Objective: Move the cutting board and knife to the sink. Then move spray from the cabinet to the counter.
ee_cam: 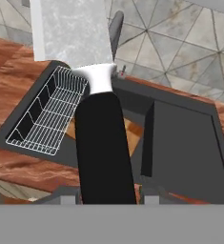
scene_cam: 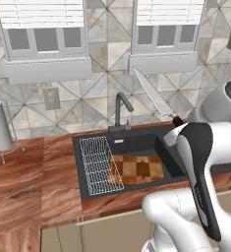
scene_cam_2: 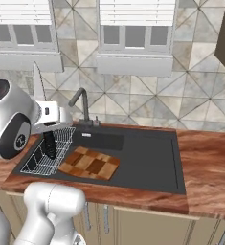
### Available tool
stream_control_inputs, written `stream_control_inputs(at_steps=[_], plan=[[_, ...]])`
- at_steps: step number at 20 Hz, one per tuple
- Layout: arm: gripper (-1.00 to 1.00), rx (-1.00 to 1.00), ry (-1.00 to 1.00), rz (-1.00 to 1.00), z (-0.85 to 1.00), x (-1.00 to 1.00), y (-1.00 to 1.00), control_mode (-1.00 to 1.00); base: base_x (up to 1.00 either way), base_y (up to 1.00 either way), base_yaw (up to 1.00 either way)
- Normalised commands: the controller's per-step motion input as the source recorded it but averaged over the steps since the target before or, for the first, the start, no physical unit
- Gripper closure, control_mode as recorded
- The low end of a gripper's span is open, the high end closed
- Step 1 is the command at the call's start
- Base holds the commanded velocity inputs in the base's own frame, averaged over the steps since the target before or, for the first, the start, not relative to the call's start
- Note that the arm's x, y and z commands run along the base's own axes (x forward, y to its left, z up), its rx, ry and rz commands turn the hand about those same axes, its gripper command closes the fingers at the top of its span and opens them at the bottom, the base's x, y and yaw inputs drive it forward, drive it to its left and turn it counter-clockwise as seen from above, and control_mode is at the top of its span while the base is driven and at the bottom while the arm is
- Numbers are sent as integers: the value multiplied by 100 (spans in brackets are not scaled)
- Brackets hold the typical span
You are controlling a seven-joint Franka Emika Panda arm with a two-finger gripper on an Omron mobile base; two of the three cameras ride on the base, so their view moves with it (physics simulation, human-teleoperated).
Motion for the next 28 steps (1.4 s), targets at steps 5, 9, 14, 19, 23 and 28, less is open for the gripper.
stream_control_inputs(at_steps=[5, 9, 14, 19, 23, 28], plan=[[100, 0, 22, -2, -47, 7, 0, -100, 0, 0, 0], [100, 0, 2, 0, -25, 30, 0, -100, 0, 0, 0], [100, -1, 9, 4, -46, 28, -7, -100, 0, 0, 0], [100, 0, 29, 10, -54, 26, -13, -100, 0, 0, 0], [100, -1, 17, 10, -48, 33, -1, -100, 0, 0, 0], [100, -8, 4, 3, -40, 39, -1, -100, 0, 0, 0]])
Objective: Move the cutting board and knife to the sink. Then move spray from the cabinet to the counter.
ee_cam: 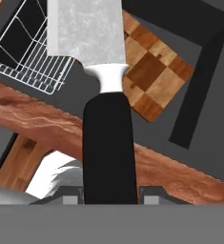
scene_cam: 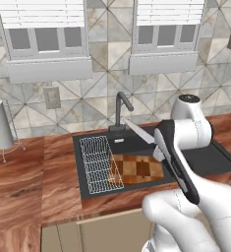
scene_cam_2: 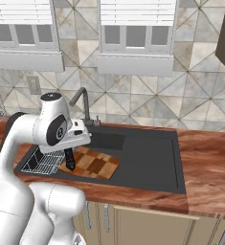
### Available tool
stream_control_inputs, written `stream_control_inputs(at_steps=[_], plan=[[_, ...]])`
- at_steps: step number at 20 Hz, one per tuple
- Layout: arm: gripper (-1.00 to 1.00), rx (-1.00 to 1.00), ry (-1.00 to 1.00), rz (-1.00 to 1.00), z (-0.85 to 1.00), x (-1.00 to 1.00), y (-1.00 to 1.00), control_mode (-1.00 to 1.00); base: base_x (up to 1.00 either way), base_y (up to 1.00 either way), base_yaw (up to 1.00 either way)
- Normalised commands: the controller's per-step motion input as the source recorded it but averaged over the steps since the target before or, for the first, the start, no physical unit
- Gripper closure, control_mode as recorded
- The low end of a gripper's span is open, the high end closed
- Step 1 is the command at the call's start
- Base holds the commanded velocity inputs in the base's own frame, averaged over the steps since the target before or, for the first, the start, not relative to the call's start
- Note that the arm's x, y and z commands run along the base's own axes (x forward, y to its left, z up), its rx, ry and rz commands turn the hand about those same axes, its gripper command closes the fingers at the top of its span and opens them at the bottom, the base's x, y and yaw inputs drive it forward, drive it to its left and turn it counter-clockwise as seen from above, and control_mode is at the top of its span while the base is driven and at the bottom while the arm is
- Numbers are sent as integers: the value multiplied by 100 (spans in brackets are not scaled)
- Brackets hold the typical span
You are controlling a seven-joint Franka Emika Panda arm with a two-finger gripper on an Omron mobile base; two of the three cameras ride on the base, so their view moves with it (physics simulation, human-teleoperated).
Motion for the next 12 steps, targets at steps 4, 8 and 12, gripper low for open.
stream_control_inputs(at_steps=[4, 8, 12], plan=[[100, -9, 0, -1, -29, 56, 0, -100, 0, 0, 0], [100, -10, 0, -6, -33, 64, 0, -100, 0, 0, 0], [100, -3, 0, -2, -15, 55, -1, -100, 0, 0, 0]])
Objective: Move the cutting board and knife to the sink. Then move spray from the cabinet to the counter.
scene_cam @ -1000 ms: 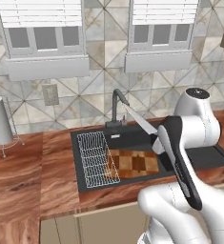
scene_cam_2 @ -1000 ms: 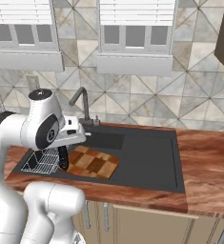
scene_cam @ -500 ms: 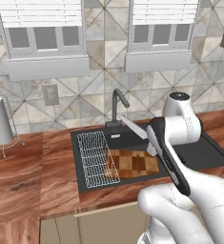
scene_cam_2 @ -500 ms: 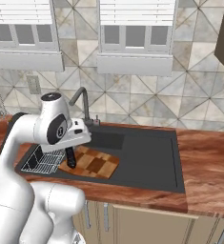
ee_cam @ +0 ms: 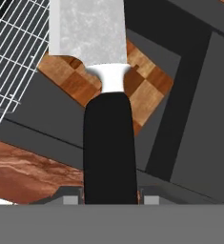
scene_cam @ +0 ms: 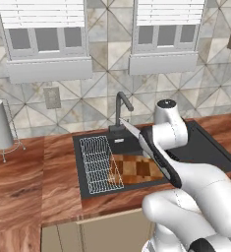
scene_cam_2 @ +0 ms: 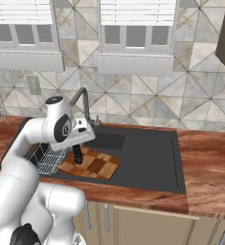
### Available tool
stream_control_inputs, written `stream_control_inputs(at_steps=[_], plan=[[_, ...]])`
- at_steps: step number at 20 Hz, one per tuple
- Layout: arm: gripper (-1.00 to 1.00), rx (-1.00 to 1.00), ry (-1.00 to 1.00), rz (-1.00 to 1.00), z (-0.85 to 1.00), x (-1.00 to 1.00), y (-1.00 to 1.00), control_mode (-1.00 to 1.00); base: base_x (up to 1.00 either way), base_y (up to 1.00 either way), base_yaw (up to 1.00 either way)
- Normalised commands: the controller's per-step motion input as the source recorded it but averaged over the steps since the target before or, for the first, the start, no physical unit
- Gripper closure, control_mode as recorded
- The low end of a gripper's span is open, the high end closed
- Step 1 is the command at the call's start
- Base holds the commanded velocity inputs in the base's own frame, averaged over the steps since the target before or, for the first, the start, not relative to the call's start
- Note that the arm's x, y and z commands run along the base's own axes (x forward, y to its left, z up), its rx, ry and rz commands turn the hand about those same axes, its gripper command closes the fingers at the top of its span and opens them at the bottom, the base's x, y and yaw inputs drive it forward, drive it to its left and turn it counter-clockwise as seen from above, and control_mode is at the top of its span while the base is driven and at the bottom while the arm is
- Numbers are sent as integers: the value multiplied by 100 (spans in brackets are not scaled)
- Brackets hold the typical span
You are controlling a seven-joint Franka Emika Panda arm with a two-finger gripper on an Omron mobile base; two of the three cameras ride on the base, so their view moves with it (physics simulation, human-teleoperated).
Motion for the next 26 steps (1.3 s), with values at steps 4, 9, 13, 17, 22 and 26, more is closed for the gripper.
stream_control_inputs(at_steps=[4, 9, 13, 17, 22, 26], plan=[[100, 0, 0, 1, -13, 27, -10, -100, 0, 0, 0], [100, 0, 0, 6, -14, 9, -11, -100, 0, 0, 0], [100, -3, 3, 6, -36, 9, -1, -100, 0, 0, 0], [100, -3, 2, 2, -31, 3, 0, -100, 0, 0, 0], [100, -2, 3, 0, -26, 6, 0, -100, 0, 0, 0], [100, 0, 2, 0, -19, 12, 0, -100, 0, 0, 0]])
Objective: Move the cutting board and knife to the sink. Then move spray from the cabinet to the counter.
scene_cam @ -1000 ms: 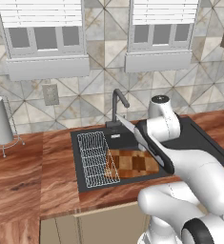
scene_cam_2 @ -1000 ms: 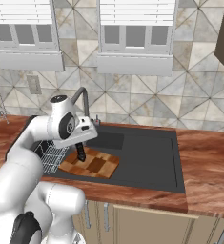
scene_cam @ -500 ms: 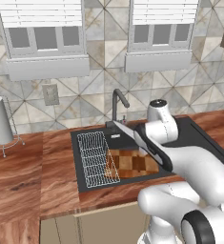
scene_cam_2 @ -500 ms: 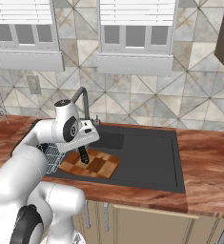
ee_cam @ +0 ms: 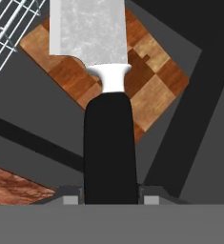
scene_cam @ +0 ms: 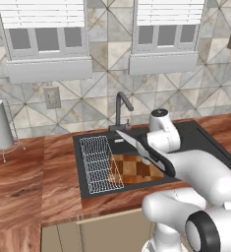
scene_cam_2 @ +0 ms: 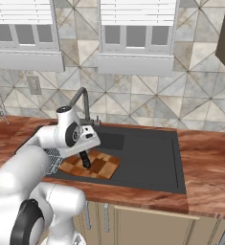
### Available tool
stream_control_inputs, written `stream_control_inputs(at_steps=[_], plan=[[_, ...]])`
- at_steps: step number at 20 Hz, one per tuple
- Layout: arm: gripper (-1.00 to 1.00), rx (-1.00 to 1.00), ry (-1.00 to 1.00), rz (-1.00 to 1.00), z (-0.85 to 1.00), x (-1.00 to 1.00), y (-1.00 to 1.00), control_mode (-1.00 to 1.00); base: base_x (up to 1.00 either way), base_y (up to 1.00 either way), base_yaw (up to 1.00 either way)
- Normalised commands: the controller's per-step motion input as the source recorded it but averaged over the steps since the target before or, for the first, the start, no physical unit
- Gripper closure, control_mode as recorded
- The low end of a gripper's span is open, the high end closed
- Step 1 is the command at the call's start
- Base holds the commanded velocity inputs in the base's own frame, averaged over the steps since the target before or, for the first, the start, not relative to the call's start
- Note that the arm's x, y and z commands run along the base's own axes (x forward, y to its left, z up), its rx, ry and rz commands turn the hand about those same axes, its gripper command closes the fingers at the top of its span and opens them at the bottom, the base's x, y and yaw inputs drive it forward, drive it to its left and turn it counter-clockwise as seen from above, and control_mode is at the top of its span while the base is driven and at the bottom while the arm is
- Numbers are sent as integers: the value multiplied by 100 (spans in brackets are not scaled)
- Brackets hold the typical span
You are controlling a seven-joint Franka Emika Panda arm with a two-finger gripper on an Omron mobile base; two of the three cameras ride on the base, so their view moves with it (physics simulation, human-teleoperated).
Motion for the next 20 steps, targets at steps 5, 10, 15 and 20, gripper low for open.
stream_control_inputs(at_steps=[5, 10, 15, 20], plan=[[100, 0, 1, 0, -27, 16, 0, -100, 0, 0, 0], [100, 1, 1, 0, -24, 22, 0, -100, 0, 0, 0], [100, 1, -1, 1, -12, 14, -2, -100, 0, 0, 0], [100, 0, 0, 0, -28, 14, 0, -100, 0, 0, 0]])
